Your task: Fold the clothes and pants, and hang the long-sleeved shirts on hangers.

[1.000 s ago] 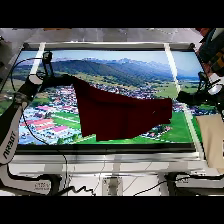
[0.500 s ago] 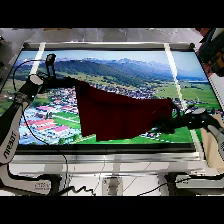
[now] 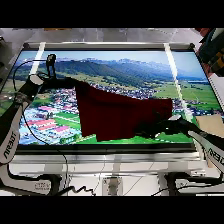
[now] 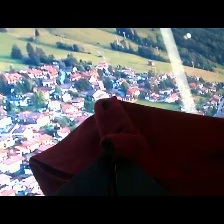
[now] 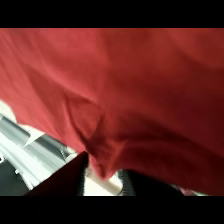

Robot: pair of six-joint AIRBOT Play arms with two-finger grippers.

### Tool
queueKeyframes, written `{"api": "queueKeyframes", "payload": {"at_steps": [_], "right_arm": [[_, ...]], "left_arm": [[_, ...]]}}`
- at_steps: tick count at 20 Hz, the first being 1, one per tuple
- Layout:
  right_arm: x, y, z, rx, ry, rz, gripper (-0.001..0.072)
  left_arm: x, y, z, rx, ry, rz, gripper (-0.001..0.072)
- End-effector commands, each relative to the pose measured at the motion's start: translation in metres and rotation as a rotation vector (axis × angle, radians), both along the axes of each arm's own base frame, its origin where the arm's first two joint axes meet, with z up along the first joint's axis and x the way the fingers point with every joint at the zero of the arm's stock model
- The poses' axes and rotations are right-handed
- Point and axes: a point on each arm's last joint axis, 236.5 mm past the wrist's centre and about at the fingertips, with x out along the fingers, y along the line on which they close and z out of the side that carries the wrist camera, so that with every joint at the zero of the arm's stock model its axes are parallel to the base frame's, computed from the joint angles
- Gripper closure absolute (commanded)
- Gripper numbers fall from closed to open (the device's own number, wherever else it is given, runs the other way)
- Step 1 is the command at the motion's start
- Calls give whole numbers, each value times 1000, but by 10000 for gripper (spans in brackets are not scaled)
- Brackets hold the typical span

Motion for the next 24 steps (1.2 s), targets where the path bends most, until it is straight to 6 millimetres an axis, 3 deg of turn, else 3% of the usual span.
{"api": "queueKeyframes", "payload": {"at_steps": [1, 2, 3, 4, 7, 10, 12, 14, 17, 19, 21, 24], "right_arm": [[-2, 8, -9, -48, -15, 11, 454], [-3, 8, -7, -41, -18, 20, 481], [-3, 9, -4, -37, -33, 33, 621], [0, 9, 1, -34, -58, 44, 699], [22, 11, 34, -28, -197, 73, 700], [67, 4, 104, -83, -456, 101, 700], [101, -23, 163, -180, -624, 59, 700], [128, -64, 233, -293, -794, -26, 700], [138, -117, 350, -392, -1058, -184, 700], [123, -132, 426, -430, -1239, -261, 699], [96, -130, 491, -444, -1403, -298, 699], [49, -127, 568, -480, -1604, -333, 699]], "left_arm": [[0, 0, 0, 0, 1, -1, 693], [0, 0, 0, 0, 1, -1, 693], [0, 0, 0, 0, 1, -1, 693], [0, 0, 0, 0, 1, -1, 693], [-1, 0, 7, 0, -12, -1, 693], [-2, 10, 39, 2, -73, 18, 693], [-6, 25, 72, 5, -136, 45, 693], [-14, 43, 114, 11, -216, 81, 693], [-41, 66, 193, 29, -374, 132, 693], [-70, 75, 249, 45, -493, 159, 693], [-106, 79, 301, 63, -611, 182, 693], [-174, 89, 381, 101, -828, 253, 693]]}}
